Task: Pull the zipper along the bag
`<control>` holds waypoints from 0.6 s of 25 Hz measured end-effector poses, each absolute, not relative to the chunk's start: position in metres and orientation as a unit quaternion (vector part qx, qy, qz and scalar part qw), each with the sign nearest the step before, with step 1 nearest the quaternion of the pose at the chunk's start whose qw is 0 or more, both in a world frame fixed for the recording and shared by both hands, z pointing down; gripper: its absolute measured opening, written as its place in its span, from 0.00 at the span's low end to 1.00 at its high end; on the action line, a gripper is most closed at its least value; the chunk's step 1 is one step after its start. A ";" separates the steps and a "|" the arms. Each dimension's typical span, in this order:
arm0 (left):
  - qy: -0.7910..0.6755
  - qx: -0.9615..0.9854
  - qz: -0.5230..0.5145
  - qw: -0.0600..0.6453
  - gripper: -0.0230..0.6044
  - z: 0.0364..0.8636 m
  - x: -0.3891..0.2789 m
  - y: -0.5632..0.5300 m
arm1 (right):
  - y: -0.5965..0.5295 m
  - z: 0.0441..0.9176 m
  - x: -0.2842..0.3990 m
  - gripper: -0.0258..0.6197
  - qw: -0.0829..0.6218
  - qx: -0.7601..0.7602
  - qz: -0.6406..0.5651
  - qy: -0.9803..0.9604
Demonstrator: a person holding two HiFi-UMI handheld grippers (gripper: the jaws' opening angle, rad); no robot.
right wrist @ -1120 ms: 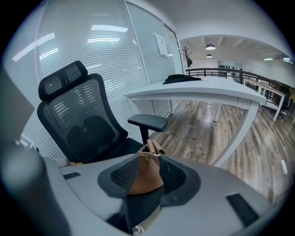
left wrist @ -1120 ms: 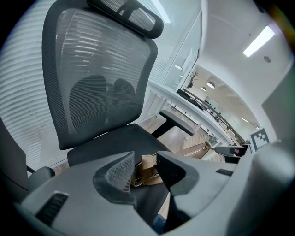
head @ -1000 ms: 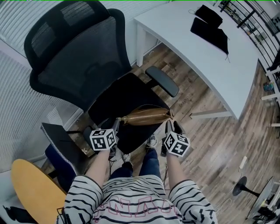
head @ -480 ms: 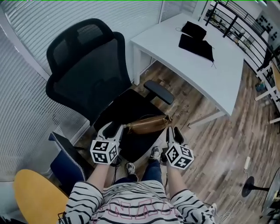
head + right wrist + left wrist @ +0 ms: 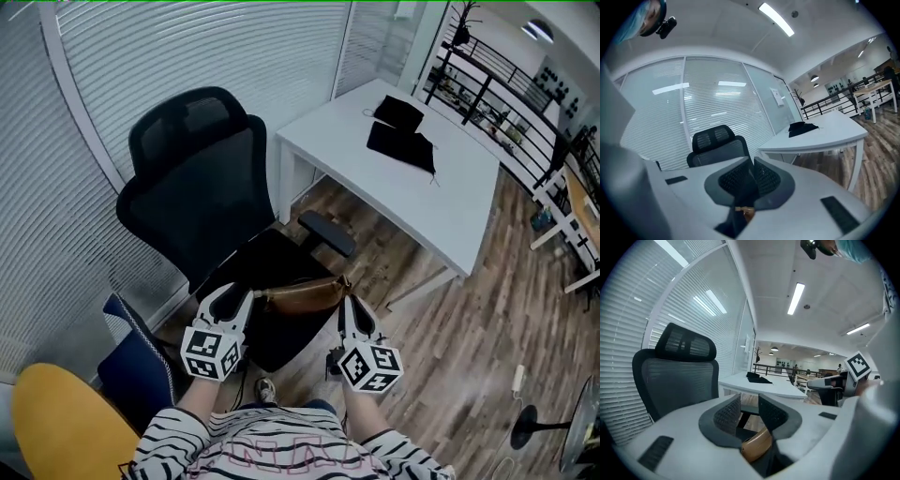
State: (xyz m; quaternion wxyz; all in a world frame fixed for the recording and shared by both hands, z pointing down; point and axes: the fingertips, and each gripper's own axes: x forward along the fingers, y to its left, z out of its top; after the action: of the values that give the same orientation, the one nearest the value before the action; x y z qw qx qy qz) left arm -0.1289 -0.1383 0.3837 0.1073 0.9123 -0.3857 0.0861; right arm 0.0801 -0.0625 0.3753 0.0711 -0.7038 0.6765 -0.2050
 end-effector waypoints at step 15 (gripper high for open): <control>-0.455 0.886 0.072 0.046 0.08 0.319 -0.100 -0.055 | -0.004 0.345 0.105 0.09 0.038 -0.627 -0.179 0.757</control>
State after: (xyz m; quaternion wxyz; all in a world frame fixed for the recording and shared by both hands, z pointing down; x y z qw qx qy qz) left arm -0.0997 -0.0545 0.3191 0.0461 0.8862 -0.4553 0.0722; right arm 0.1053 -0.0041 0.3446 0.0378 -0.6266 0.7574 -0.1794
